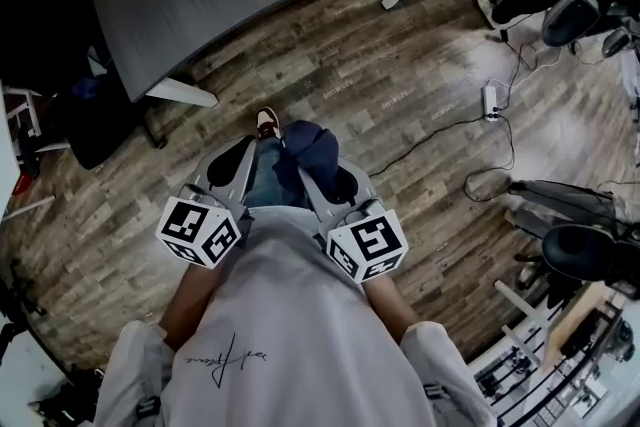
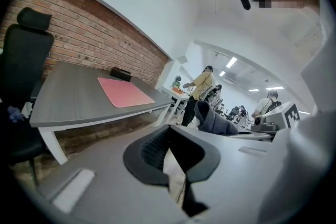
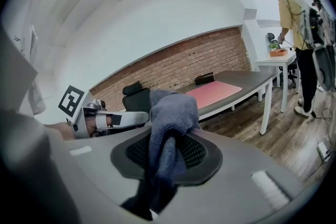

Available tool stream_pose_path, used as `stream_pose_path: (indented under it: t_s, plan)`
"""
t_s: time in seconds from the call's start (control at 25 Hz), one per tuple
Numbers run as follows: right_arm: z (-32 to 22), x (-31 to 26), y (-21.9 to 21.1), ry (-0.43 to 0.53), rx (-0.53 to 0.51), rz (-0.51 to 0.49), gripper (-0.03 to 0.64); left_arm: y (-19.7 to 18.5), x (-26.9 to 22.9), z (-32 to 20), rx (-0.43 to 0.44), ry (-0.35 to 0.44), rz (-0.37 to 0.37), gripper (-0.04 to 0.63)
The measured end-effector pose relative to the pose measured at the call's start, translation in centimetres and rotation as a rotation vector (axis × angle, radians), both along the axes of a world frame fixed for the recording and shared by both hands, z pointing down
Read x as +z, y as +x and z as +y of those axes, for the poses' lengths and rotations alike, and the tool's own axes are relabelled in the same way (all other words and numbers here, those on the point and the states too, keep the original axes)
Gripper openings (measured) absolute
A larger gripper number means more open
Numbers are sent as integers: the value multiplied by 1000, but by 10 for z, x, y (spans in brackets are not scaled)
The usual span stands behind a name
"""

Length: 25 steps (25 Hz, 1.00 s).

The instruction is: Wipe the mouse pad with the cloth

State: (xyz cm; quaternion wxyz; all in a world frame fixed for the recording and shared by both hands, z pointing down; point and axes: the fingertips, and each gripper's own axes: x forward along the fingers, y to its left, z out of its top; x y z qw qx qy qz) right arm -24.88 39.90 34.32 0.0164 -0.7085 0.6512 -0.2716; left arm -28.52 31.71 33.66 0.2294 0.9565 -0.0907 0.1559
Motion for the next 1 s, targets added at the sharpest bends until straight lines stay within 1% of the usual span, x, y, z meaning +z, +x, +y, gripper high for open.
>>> stream_pose_path:
  t_s: [0.24,0.52,0.72,0.8,0.92,1.0]
  plan:
    - [-27,5,24,-56,-35,11,98,27,-4,-33,-13,-15,5,6]
    - [-65,4,58,-77,-41,14,100,65,-2,-68,-5,-35,10,6]
    - [-98,2,80,-97,-53,20,100,83,-7,-100,-10,-40,18,6]
    - [-113,-1,88,-101,-54,36,100,90,-8,-113,-11,-42,12,6]
    - [-136,-4,96,-116,-62,102,101,100,-10,-134,0,-35,12,6]
    - [-151,-4,97,-123,-77,120,101,105,-12,-147,5,-36,17,6]
